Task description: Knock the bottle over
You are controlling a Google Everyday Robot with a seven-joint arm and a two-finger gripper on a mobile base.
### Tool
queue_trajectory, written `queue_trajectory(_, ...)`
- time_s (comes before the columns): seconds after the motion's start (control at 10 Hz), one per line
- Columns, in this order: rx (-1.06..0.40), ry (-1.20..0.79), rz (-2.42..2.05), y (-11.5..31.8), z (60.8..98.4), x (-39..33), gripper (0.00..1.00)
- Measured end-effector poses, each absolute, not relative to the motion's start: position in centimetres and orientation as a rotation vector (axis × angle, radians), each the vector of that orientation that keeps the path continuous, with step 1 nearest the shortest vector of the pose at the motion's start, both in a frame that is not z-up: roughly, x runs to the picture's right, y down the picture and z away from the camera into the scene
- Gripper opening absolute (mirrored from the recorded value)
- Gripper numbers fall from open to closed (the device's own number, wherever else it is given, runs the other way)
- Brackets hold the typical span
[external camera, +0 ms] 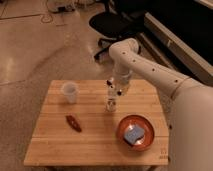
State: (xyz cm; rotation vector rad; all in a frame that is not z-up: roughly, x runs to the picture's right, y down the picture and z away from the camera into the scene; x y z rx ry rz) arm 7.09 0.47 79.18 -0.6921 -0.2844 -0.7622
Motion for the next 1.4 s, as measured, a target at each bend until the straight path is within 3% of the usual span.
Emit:
queue_trajectory(0.7, -0.681, -0.307, -0.828, 0.9, 79.1, 8.9, 0.41)
queue_trajectory(1.4, -0.684, -0.312, -0.839, 1.2, 79.3, 4.6, 0.41)
